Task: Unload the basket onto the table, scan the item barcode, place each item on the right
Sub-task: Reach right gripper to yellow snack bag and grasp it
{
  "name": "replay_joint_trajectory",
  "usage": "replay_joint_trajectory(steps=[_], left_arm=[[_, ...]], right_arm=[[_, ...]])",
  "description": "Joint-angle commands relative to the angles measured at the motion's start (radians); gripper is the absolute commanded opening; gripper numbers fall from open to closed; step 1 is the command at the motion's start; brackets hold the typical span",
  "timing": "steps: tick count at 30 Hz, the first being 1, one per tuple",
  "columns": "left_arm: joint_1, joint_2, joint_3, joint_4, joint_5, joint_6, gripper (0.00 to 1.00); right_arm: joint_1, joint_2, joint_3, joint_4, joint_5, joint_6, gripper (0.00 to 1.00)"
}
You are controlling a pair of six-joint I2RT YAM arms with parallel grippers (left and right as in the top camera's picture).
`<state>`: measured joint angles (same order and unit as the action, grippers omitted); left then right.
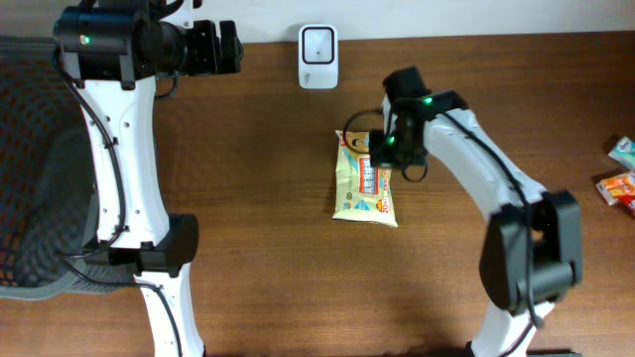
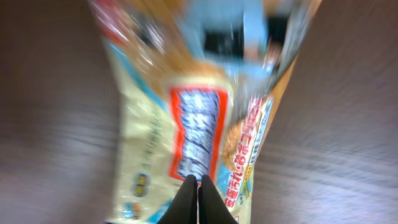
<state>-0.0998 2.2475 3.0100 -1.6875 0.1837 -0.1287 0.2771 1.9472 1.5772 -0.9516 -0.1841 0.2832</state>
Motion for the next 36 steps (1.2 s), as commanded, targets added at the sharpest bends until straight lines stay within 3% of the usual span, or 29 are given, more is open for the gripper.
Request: replay_joint_trajectory(steps=[1, 5, 7, 9, 12, 14, 15, 16, 17, 19, 21, 24, 25, 27, 31, 36], left_arm=[[-0.002, -0.016, 0.011, 0.0, 0.003, -0.006, 0.99], [-0.003, -0.016, 0.011, 0.0, 0.003, -0.006, 0.99], [-0.009, -0.016, 0.011, 0.0, 0.003, -0.006, 0.99], [-0.009, -0.016, 0.011, 0.0, 0.003, -0.006, 0.99], [-0.01, -0.016, 0.011, 0.0, 0.003, -0.006, 0.99], [-0.01, -0.016, 0.011, 0.0, 0.003, -0.006, 0.99], [-0.01, -0.016, 0.011, 0.0, 0.003, -0.006, 0.99], [-0.009, -0.016, 0.011, 0.0, 0.003, -0.006, 0.99], [-0.009, -0.016, 0.011, 0.0, 0.003, -0.006, 0.99], [-0.009, -0.016, 0.011, 0.0, 0.003, -0.006, 0.99], [-0.009, -0.016, 0.011, 0.0, 0.003, -0.006, 0.99], [-0.009, -0.016, 0.011, 0.0, 0.003, -0.006, 0.99], [-0.009, -0.016, 0.011, 0.0, 0.003, -0.006, 0.99], [-0.009, -0.016, 0.011, 0.0, 0.003, -0.006, 0.99], [-0.009, -0.016, 0.011, 0.0, 0.003, -0.006, 0.99], [-0.009, -0.016, 0.011, 0.0, 0.003, -0.006, 0.99]], right_arm=[[0.003, -0.03, 0.01, 0.111, 0.151, 0.041, 0.04], [0.005, 0.125, -0.053, 0.36, 0.135, 0.1, 0.04], [0.011, 0.202, -0.053, 0.375, 0.112, 0.099, 0.04], [-0.013, 0.159, -0.018, 0.323, 0.124, 0.089, 0.05], [-0.075, 0.007, 0.2, 0.048, 0.152, 0.089, 0.1], [-0.079, -0.065, 0.32, -0.29, 0.073, 0.088, 0.31], [-0.074, -0.068, 0.319, -0.375, 0.05, 0.089, 0.3], [-0.051, -0.059, 0.298, -0.486, 0.034, 0.088, 0.16], [-0.028, -0.055, 0.26, -0.504, 0.033, 0.072, 0.09], [0.061, -0.055, 0.095, -0.42, 0.029, 0.034, 0.05], [0.114, -0.054, -0.03, -0.31, 0.03, 0.094, 0.04], [0.146, -0.054, -0.303, 0.105, 0.035, 0.201, 0.04], [0.143, -0.054, -0.339, 0.146, 0.063, 0.201, 0.04], [0.127, -0.064, -0.315, 0.106, 0.099, 0.195, 0.04], [0.044, -0.077, 0.028, -0.162, 0.137, 0.14, 0.04], [0.011, -0.012, -0.068, -0.075, 0.121, 0.193, 0.05]])
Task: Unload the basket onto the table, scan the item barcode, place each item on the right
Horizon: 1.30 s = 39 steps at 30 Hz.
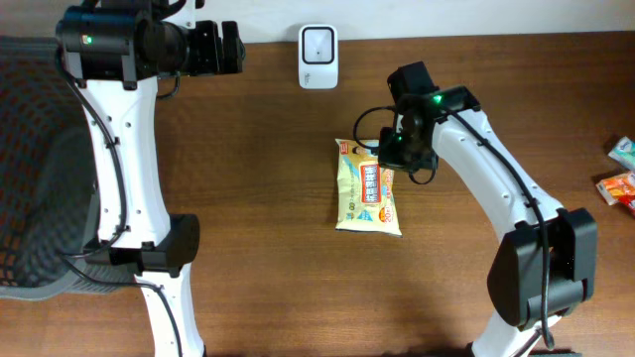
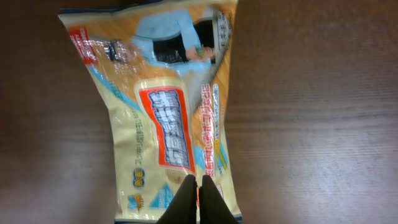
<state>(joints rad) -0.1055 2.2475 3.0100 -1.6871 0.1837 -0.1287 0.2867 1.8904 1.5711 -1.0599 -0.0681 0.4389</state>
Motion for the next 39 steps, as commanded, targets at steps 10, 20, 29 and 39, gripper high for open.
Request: replay_joint_trajectory(steps=[10, 20, 29, 39], left_arm=[[-0.003, -0.016, 0.011, -0.001, 0.003, -0.006, 0.99], [-0.003, -0.016, 0.011, -0.001, 0.003, -0.006, 0.99], [-0.003, -0.016, 0.011, -0.001, 0.003, -0.006, 0.99], [-0.003, -0.016, 0.011, -0.001, 0.003, -0.006, 0.99]], right_arm=[[0.0, 0.023, 0.018, -0.002, -0.025, 0.011, 0.08], [0.053, 0.031, -0.43, 0.21, -0.2, 0.119, 0.04], [0.034, 0.032, 0.078, -0.088, 0.132, 0.121, 0.05], [0.032, 0.05, -0.079, -0.006, 0.195, 0.12, 0.04]])
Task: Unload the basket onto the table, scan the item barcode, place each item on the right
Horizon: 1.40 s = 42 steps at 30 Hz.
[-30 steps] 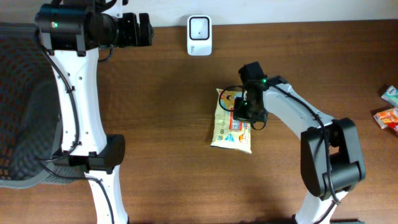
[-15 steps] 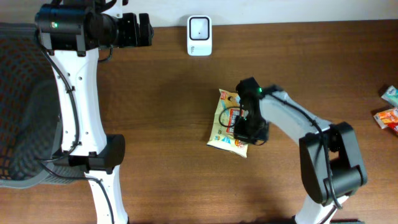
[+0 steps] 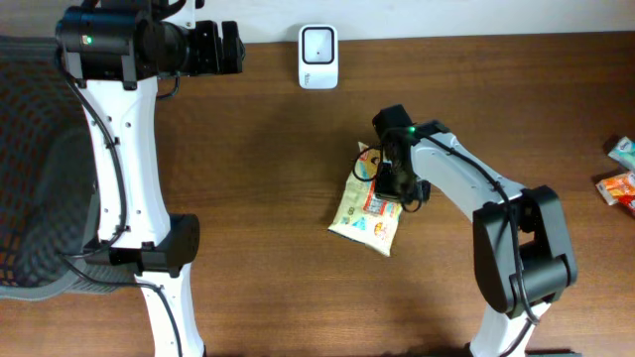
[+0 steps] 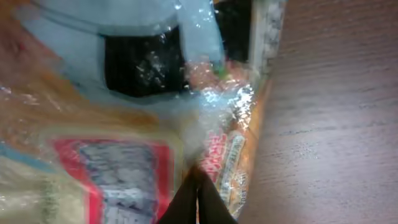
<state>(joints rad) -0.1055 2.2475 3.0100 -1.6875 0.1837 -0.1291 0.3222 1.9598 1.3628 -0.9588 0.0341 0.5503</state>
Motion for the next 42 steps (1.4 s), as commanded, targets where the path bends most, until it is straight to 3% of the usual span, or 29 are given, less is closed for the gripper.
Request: replay_joint_trajectory(steps=[1, 4, 8, 10, 11, 13, 15, 16, 17, 18, 19, 23, 24, 25, 26, 27, 29, 32, 33, 37, 39, 42], left_arm=[[-0.003, -0.016, 0.011, 0.0, 0.003, -0.005, 0.99], [-0.003, -0.016, 0.011, 0.0, 0.003, -0.005, 0.99], [-0.003, -0.016, 0.011, 0.0, 0.003, -0.005, 0.99], [-0.003, -0.016, 0.011, 0.0, 0.003, -0.005, 0.99], [-0.003, -0.016, 0.011, 0.0, 0.003, -0.005, 0.99], [-0.003, -0.016, 0.011, 0.0, 0.003, -0.005, 0.99], [-0.003, -0.016, 0.011, 0.0, 0.003, -0.005, 0.99], [-0.003, -0.016, 0.011, 0.0, 0.003, -0.005, 0.99], [-0.003, -0.016, 0.011, 0.0, 0.003, -0.005, 0.99], [-0.003, -0.016, 0.011, 0.0, 0.003, -0.005, 0.99], [-0.003, -0.016, 0.011, 0.0, 0.003, -0.005, 0.99], [-0.003, -0.016, 0.011, 0.0, 0.035, -0.006, 0.99], [-0.003, -0.016, 0.011, 0.0, 0.142, -0.005, 0.99], [-0.006, -0.015, 0.011, 0.002, 0.349, -0.003, 0.99], [-0.023, -0.011, 0.003, -0.001, 0.486, 0.085, 0.99], [-0.057, -0.011, -0.022, -0.001, 0.527, 0.147, 0.99], [-0.158, -0.011, -0.11, 0.0, 0.452, 0.146, 0.99], [-0.319, -0.007, -0.254, 0.0, 0.133, 0.145, 0.99], [-0.356, -0.004, -0.294, -0.001, 0.125, 0.15, 1.0], [-0.48, -0.002, -0.776, 0.052, 0.127, 0.156, 0.99], [-0.475, -0.002, -1.007, 0.186, 0.14, 0.068, 0.99], [-0.441, -0.002, -1.174, 0.419, 0.417, 0.038, 0.99]], right_arm=[[-0.003, -0.024, 0.247, -0.197, 0.127, 0.008, 0.04], [-0.003, -0.02, 0.367, -0.181, 0.128, -0.018, 0.05], [-0.002, 0.024, 0.229, -0.057, 0.096, -0.018, 0.05], [-0.002, 0.047, 0.077, 0.087, 0.076, -0.018, 0.05], [-0.01, 0.047, 0.03, 0.128, 0.084, -0.018, 0.11], [-0.074, 0.042, 0.066, 0.067, 0.087, -0.018, 0.07], [-0.178, 0.04, 0.255, -0.149, 0.087, -0.018, 0.08], [-0.246, 0.04, 0.391, -0.278, 0.087, -0.023, 0.19], [-0.294, 0.04, 0.483, -0.361, 0.087, -0.024, 0.46], [-0.352, 0.04, 0.576, -0.438, 0.086, -0.046, 0.94], [-0.409, 0.04, 0.627, -0.479, 0.087, -0.048, 0.99], [-0.569, 0.042, 0.634, -0.484, 0.086, -0.048, 0.99], [-0.579, 0.042, 0.635, -0.484, 0.086, -0.048, 0.99], [-0.587, 0.042, 0.634, -0.484, 0.086, -0.048, 0.99], [-0.587, 0.042, 0.634, -0.484, 0.086, -0.048, 0.99], [-0.587, 0.042, 0.634, -0.484, 0.086, -0.048, 0.99], [-0.585, 0.042, 0.634, -0.484, 0.086, -0.048, 0.99], [-0.586, 0.042, 0.634, -0.484, 0.086, -0.048, 0.99], [-0.585, 0.042, 0.634, -0.484, 0.086, -0.048, 0.99], [-0.585, 0.042, 0.634, -0.484, 0.086, -0.048, 0.99], [-0.585, 0.042, 0.634, -0.484, 0.086, -0.048, 0.99], [-0.585, 0.042, 0.634, -0.484, 0.086, -0.048, 0.99]])
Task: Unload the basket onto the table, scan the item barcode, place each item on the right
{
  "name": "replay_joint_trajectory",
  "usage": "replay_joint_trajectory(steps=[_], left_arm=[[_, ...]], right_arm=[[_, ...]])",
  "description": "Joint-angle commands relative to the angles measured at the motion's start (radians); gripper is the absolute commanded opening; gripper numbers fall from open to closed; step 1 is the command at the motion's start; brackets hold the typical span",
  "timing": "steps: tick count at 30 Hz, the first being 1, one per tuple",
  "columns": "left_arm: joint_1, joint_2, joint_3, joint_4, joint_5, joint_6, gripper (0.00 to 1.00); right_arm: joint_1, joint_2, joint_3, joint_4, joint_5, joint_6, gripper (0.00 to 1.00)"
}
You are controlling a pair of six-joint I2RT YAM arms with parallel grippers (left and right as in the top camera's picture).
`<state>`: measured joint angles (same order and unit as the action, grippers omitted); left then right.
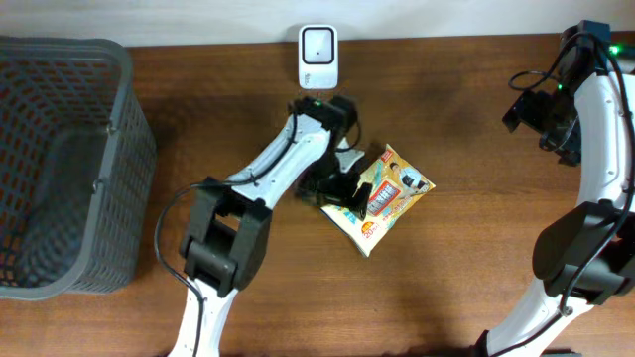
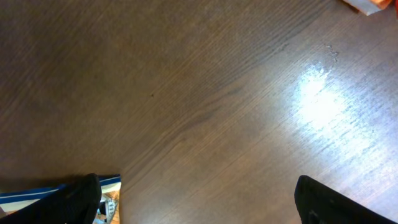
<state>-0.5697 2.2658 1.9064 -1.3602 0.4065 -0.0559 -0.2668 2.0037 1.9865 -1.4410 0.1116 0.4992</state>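
Observation:
The yellow snack packet [image 1: 389, 196] lies slanted on the brown table [image 1: 466, 268], printed face up; one corner [image 2: 109, 186] shows at the bottom left of the right wrist view. My left gripper [image 1: 335, 188] reaches across from the left and rests at the packet's left end. Its fingers are too dark to tell whether they are open or shut. My right gripper [image 1: 524, 109] is far off at the table's right back, open wide over bare wood [image 2: 199, 208] with nothing between its fingers. The white scanner [image 1: 317, 43] stands at the back edge.
A dark mesh basket [image 1: 119, 149] stands at the left end of the table. An orange item [image 2: 373, 5] lies near the right edge, seen only in the right wrist view. My left arm stretches diagonally from the front left towards the packet.
My right gripper was shut on the packet; now it is open and far to the right. My left arm has come from the back left to the packet's left end. The packet lies turned further.
My right gripper stayed shut on the packet's upper end at all three earlier moments, with the packet shifting and tilting in front of the scanner. The left arm stood over the basket throughout. Now the right gripper has let go and the left one is at the packet.

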Motion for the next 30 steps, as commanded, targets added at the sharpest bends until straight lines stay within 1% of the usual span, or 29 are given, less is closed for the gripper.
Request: replay_joint_trajectory(steps=[1, 2, 4, 7, 8, 9, 10, 12, 13, 15, 17, 18, 19, 20, 21, 22, 24, 25, 27, 28, 29, 30], left_arm=[[0.02, -0.02, -0.103, 0.135, 0.2, -0.089, 0.99], [0.016, -0.02, -0.125, 0.158, 0.186, -0.142, 1.0], [-0.003, -0.02, -0.152, 0.19, 0.028, -0.265, 1.0], [-0.012, -0.02, -0.154, 0.22, -0.024, -0.273, 1.0], [-0.006, -0.02, -0.154, 0.196, -0.029, -0.285, 1.0], [0.003, -0.02, -0.154, 0.142, 0.06, -0.295, 0.99], [0.003, -0.02, -0.154, 0.106, 0.104, -0.295, 1.0], [-0.024, -0.02, -0.161, 0.094, 0.118, -0.296, 0.99], [-0.036, -0.02, -0.166, 0.108, 0.15, -0.296, 0.99], [-0.045, -0.014, -0.19, 0.22, 0.147, -0.3, 0.99], [-0.043, 0.003, -0.217, 0.291, 0.146, -0.326, 1.0], [-0.042, 0.024, -0.233, 0.351, 0.13, -0.325, 0.93], [-0.043, 0.029, -0.233, 0.38, 0.018, -0.326, 0.68], [-0.043, 0.029, -0.233, 0.397, -0.03, -0.326, 0.56], [-0.035, 0.029, -0.233, 0.416, -0.033, -0.325, 0.45], [-0.02, 0.029, -0.232, 0.434, -0.034, -0.325, 0.39], [0.031, 0.029, -0.229, 0.447, -0.033, -0.325, 0.0], [0.066, 0.027, -0.22, 0.437, -0.033, -0.325, 0.0], [0.111, 0.026, -0.164, 0.389, -0.038, -0.26, 0.0], [0.142, 0.023, -0.071, 0.304, -0.108, -0.21, 0.0], [0.155, 0.023, 0.033, 0.21, -0.264, -0.2, 0.0], [0.16, 0.023, 0.146, 0.126, -0.458, -0.201, 0.0]], right_arm=[[0.004, -0.002, 0.011, -0.002, 0.009, 0.003, 0.99], [0.004, -0.002, 0.011, -0.002, 0.009, 0.003, 0.99], [0.004, -0.002, 0.011, -0.002, 0.009, 0.003, 0.99], [0.004, -0.002, 0.011, -0.002, 0.009, 0.003, 0.99], [0.004, -0.002, 0.011, -0.002, 0.009, 0.003, 0.99], [0.004, -0.002, 0.011, -0.002, 0.009, 0.003, 0.99], [0.004, -0.002, 0.011, -0.002, 0.009, 0.003, 0.99], [0.004, -0.002, 0.011, -0.002, 0.009, 0.003, 0.99], [0.004, -0.002, 0.011, -0.002, 0.009, 0.003, 0.99], [0.004, -0.002, 0.011, -0.002, 0.009, 0.003, 0.99], [0.004, -0.002, 0.011, -0.002, 0.009, 0.003, 0.98], [0.004, -0.002, 0.011, -0.002, 0.009, 0.003, 0.99], [0.004, -0.002, 0.011, -0.002, 0.009, 0.003, 0.99], [0.004, -0.002, 0.011, -0.002, 0.009, 0.003, 0.99], [0.004, -0.002, 0.011, -0.002, 0.009, 0.003, 0.99], [0.004, -0.002, 0.011, -0.002, 0.009, 0.003, 0.98], [0.004, -0.002, 0.011, -0.002, 0.009, 0.003, 0.99], [0.004, -0.002, 0.011, -0.002, 0.009, 0.003, 0.99], [0.004, -0.002, 0.011, -0.002, 0.009, 0.003, 0.99], [0.004, -0.002, 0.011, -0.002, 0.009, 0.003, 0.99], [0.004, -0.002, 0.011, -0.002, 0.009, 0.003, 0.99], [0.004, -0.002, 0.011, -0.002, 0.009, 0.003, 0.99]])
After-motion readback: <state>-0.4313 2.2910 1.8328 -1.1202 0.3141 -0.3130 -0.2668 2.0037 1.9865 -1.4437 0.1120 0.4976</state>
